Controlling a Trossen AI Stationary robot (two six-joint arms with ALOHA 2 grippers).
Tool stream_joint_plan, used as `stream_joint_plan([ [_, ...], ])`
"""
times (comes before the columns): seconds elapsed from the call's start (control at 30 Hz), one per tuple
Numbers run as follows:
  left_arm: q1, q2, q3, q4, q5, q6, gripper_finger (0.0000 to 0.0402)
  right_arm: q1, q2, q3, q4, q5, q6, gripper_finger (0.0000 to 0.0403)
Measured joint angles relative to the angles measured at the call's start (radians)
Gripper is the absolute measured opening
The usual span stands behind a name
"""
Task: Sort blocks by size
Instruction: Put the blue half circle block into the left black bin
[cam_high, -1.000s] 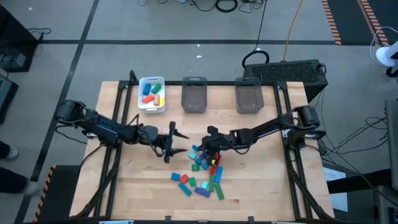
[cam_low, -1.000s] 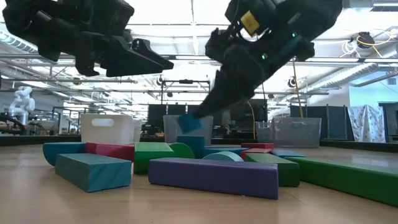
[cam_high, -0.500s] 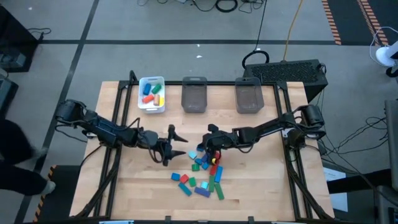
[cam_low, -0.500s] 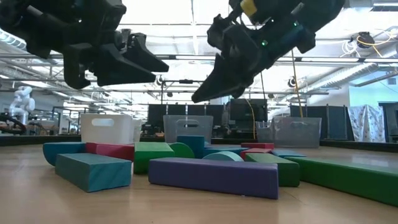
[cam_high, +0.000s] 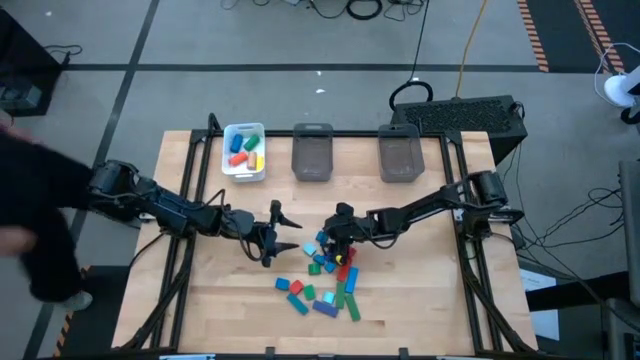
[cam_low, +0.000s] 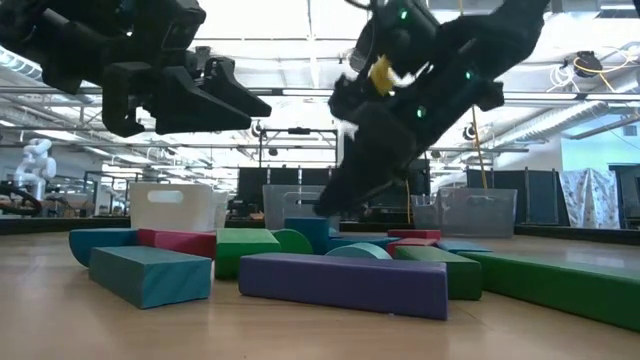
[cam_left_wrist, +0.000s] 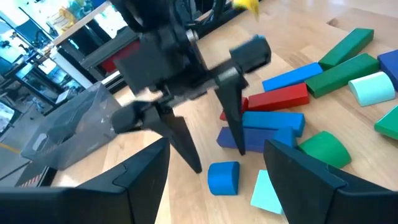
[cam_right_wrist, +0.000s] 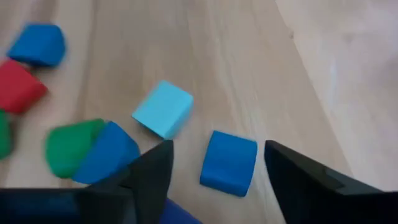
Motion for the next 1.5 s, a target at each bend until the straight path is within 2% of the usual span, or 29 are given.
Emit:
stream_joint_plan([
  [0.1,0.000,0.000,0.000,0.000,0.000,-0.001,0.0263,0.000,0.024,0.000,-0.004,0.040,0.006,0.0257],
  [0.23,0.000,0.001,0.000,-0.001,-0.008,-0.001,0.0263,-0.006,0.048,0.000,-0.001,0.042,0.005,0.0245],
  [0.43,0.001,0.045,0.000,0.006,-0.043,0.000,0.0263,-0.014,0.059,0.000,-0.005,0.042,0.005,0.0193],
  [0.63,0.001,0.128,0.000,0.028,-0.077,0.055,0.0263,-0.014,0.059,0.000,0.004,0.034,0.006,0.0118],
  [0.7,0.001,0.151,0.000,0.056,-0.103,0.065,0.0263,-0.017,0.059,0.000,0.018,0.007,0.007,0.0104],
  [0.97,0.001,0.203,0.017,0.090,-0.129,0.114,0.0263,-0.044,0.059,0.000,0.123,-0.145,0.036,0.0110],
  [1.17,-0.003,0.203,0.020,0.060,-0.128,0.132,0.0263,-0.072,0.045,0.000,0.156,-0.211,0.071,0.0113],
  [1.3,-0.017,0.203,0.020,0.022,-0.123,0.167,0.0263,-0.092,0.035,0.001,0.238,-0.299,0.097,0.0114],
  [1.4,-0.029,0.203,0.020,0.030,-0.165,0.178,0.0263,-0.104,0.033,0.000,0.306,-0.378,0.116,0.0115],
  [1.5,-0.041,0.203,0.024,0.060,-0.198,0.215,0.0263,-0.107,0.031,0.001,0.320,-0.402,0.120,0.0114],
])
